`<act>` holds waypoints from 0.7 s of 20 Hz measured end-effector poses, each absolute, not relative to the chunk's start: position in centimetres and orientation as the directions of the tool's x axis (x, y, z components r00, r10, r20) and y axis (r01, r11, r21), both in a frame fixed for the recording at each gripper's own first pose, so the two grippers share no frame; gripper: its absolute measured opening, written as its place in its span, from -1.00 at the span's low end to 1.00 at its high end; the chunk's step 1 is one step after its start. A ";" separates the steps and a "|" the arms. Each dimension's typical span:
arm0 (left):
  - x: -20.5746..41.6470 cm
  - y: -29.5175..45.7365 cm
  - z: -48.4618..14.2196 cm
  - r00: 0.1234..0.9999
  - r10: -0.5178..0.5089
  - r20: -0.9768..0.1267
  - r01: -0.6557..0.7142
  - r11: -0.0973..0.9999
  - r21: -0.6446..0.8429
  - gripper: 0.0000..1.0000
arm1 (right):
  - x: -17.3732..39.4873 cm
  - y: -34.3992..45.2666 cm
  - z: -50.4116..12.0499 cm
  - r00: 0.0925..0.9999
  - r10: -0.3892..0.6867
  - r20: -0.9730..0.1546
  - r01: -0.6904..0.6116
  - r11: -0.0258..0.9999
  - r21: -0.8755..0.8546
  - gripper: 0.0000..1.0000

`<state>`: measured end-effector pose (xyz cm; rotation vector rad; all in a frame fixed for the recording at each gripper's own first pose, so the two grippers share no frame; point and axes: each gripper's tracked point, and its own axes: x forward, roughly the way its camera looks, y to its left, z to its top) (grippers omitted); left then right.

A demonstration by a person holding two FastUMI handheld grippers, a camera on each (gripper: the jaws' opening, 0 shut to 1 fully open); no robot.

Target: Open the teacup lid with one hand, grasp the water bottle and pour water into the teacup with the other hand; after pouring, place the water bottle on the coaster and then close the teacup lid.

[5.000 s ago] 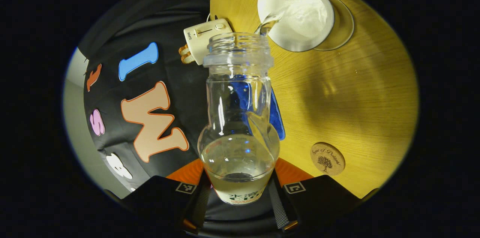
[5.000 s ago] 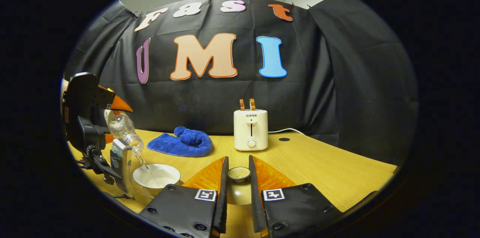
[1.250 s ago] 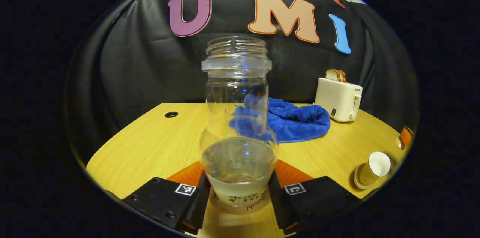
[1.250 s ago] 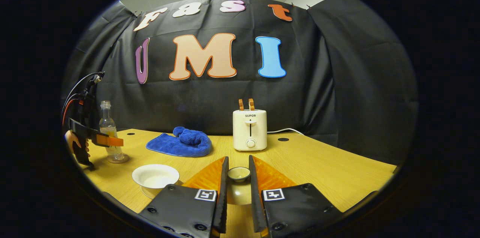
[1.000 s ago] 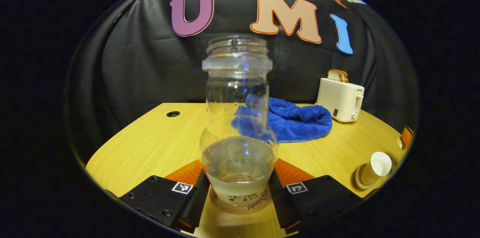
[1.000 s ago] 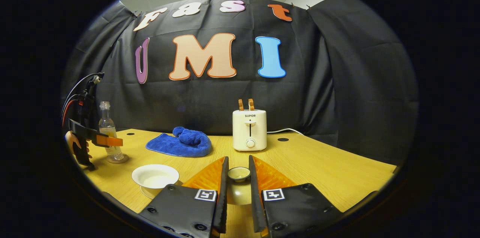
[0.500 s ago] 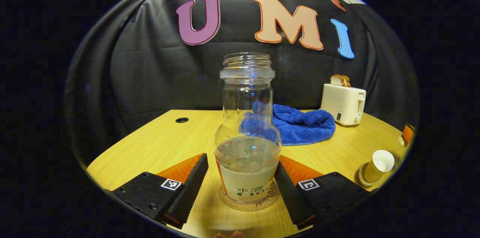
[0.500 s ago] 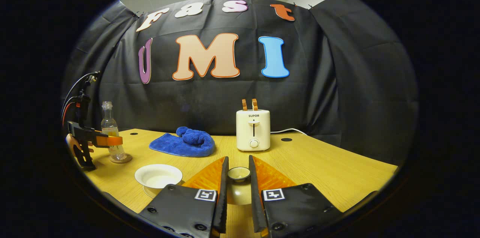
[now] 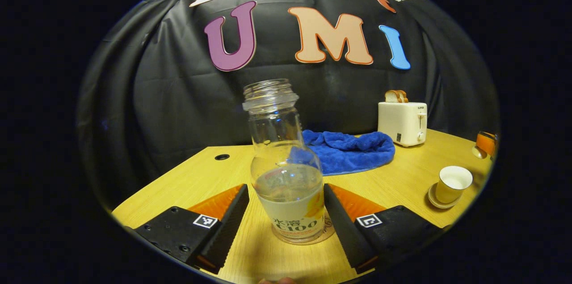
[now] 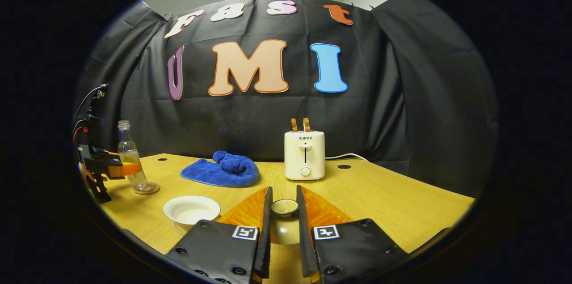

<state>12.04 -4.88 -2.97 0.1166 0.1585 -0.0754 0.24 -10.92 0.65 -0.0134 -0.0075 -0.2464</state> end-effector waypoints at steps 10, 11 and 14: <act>11.7 -5.3 -2.7 0.986 -0.079 -0.149 0.096 0.989 0.112 0.94 | 0.3 -10.8 0.6 0.971 -0.238 0.010 0.238 0.971 -0.011 -0.39; 11.4 -5.3 -2.6 0.986 -0.081 -0.146 0.098 0.989 0.112 0.94 | 0.4 -10.4 0.6 0.975 -0.222 0.009 0.222 0.975 -0.011 -0.39; 10.3 -5.1 -2.1 0.990 -0.084 -0.115 0.098 0.988 0.121 0.94 | 0.7 -8.9 0.6 0.990 -0.144 0.003 0.144 0.990 -0.008 -0.37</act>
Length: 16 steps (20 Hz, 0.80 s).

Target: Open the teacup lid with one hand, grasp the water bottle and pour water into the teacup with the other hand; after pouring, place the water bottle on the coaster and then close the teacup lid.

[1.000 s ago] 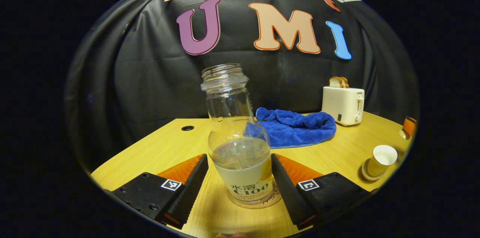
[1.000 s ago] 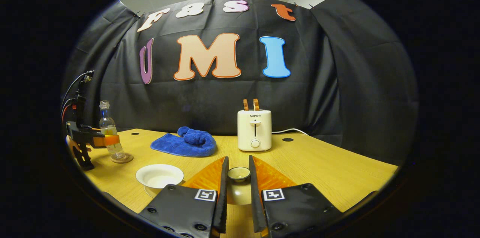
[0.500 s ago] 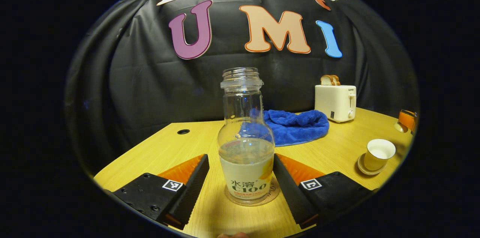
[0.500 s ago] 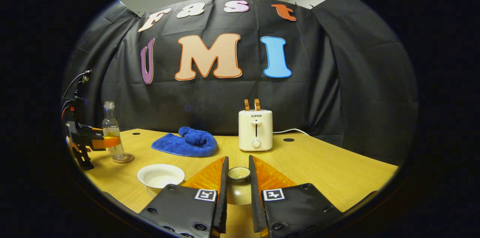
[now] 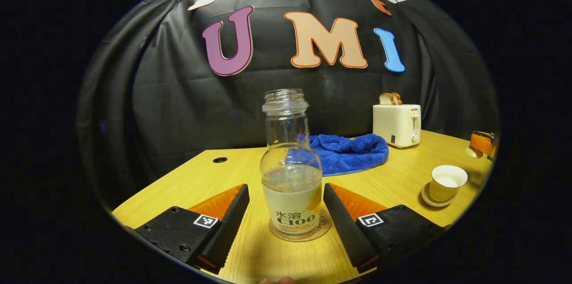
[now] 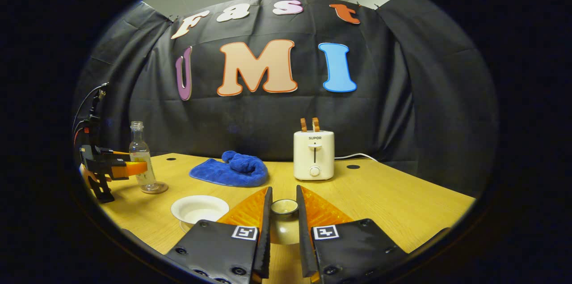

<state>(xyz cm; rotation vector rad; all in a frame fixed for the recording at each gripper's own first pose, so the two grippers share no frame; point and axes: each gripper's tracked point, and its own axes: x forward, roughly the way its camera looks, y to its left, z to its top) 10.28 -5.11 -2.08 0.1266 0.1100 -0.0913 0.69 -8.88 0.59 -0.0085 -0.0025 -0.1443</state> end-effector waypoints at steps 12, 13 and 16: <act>7.7 -3.1 -0.1 0.999 -0.043 0.000 0.043 0.997 0.070 0.93 | 3.3 1.4 -0.1 0.947 0.320 -0.020 -0.319 0.948 0.011 -0.39; 7.7 -2.9 -0.3 0.999 -0.039 -0.004 0.039 0.998 0.054 1.00 | 3.8 2.1 -0.3 0.942 0.335 -0.028 -0.335 0.942 0.011 -0.39; 7.7 -3.1 -0.3 0.999 -0.053 -0.002 0.053 0.997 0.053 0.93 | 4.6 3.8 -1.1 0.928 0.364 -0.081 -0.364 0.931 0.010 -0.40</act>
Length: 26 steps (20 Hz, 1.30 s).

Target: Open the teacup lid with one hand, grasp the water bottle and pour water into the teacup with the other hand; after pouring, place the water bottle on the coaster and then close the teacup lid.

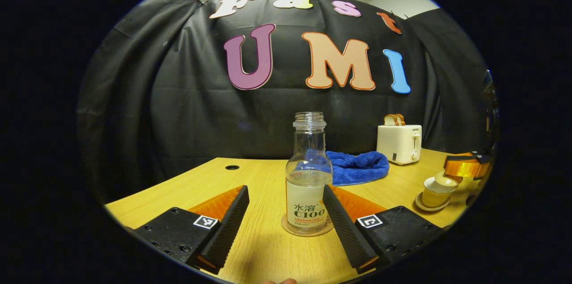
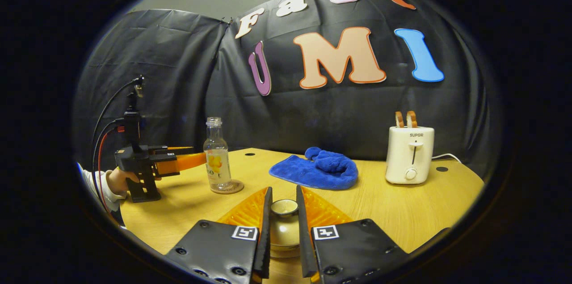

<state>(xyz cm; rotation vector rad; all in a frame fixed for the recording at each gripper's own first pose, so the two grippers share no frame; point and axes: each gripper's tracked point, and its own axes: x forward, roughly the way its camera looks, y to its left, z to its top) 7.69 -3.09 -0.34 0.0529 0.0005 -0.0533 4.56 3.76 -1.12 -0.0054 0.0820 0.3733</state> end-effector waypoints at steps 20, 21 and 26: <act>7.6 -3.1 -0.3 0.999 -0.054 0.001 0.054 0.997 0.047 0.93 | 4.2 0.2 0.0 0.979 0.202 -0.009 -0.202 0.979 0.004 0.66; 7.6 -3.0 -0.3 0.999 -0.051 0.002 0.051 0.998 0.047 0.93 | 4.2 -0.8 0.1 0.987 0.162 -0.008 -0.162 0.987 0.002 0.67; 7.6 -2.3 -0.3 1.000 -0.015 0.002 0.015 0.999 0.048 0.93 | 3.1 -7.7 0.5 0.994 -0.110 0.007 0.110 0.994 -0.007 0.62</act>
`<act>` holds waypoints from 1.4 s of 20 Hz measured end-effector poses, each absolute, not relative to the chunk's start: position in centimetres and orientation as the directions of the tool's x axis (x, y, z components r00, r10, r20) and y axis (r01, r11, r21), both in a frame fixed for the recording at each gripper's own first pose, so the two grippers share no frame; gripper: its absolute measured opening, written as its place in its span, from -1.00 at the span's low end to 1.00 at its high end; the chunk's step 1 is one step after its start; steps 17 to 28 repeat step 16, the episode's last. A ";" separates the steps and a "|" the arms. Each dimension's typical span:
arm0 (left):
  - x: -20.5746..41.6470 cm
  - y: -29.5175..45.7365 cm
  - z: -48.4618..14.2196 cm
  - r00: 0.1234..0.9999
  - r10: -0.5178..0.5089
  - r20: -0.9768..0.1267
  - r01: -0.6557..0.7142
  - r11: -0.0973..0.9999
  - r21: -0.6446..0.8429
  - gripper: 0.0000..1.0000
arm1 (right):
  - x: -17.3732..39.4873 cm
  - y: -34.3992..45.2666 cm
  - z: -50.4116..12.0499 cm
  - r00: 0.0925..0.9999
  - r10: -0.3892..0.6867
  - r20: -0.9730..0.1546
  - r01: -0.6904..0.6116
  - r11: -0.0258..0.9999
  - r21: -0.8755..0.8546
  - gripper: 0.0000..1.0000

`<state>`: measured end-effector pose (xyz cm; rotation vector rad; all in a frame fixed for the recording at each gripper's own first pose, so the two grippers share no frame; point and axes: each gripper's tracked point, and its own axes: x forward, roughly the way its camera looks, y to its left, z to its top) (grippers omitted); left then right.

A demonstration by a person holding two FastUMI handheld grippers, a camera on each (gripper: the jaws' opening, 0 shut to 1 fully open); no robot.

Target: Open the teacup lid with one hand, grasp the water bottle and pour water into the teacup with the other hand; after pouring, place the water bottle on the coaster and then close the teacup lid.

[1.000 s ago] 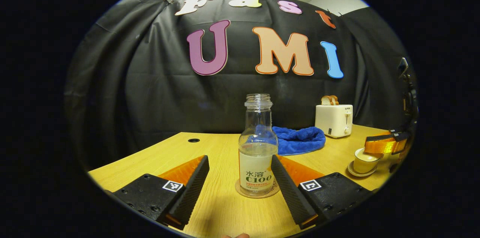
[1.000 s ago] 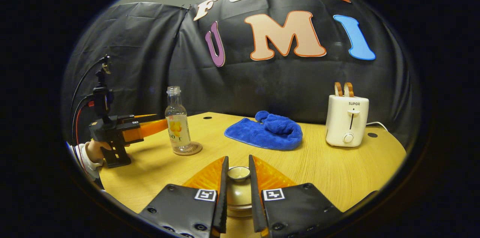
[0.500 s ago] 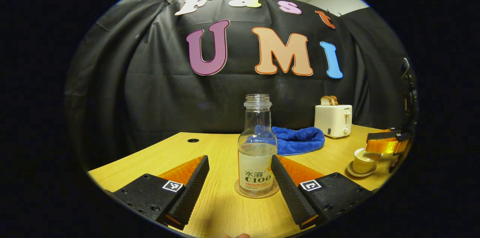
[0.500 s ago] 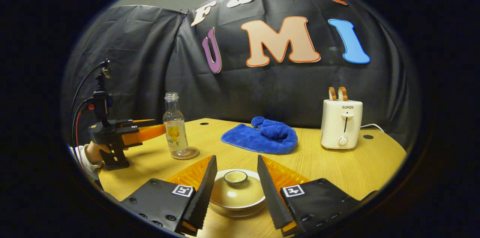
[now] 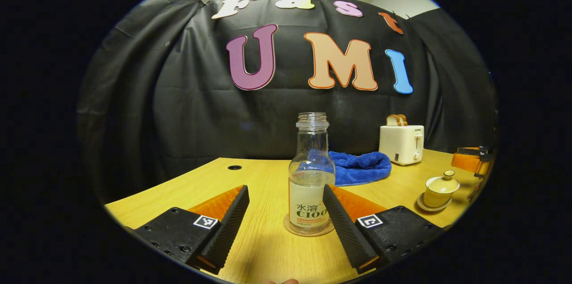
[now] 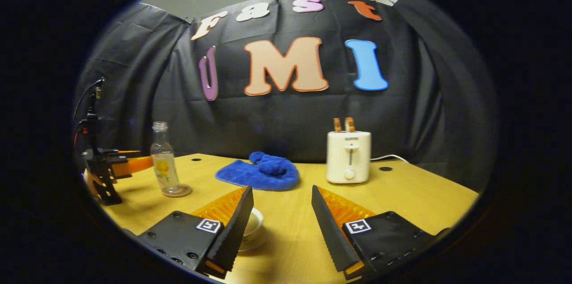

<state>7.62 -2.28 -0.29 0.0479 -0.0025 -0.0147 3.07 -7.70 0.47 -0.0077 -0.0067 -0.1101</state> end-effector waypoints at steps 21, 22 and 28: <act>6.4 1.5 -0.2 0.979 0.202 0.008 -0.202 0.978 0.050 0.93 | 1.3 -13.5 0.9 0.921 -0.389 0.023 0.389 0.921 -0.014 0.70; 6.4 1.5 -0.2 0.979 0.202 0.008 -0.202 0.978 0.050 0.93 | 1.3 -13.5 0.9 0.921 -0.389 0.023 0.389 0.921 -0.014 0.70; 6.4 1.5 -0.2 0.979 0.202 0.008 -0.202 0.978 0.050 0.93 | 1.3 -13.5 0.9 0.921 -0.389 0.023 0.389 0.921 -0.014 0.70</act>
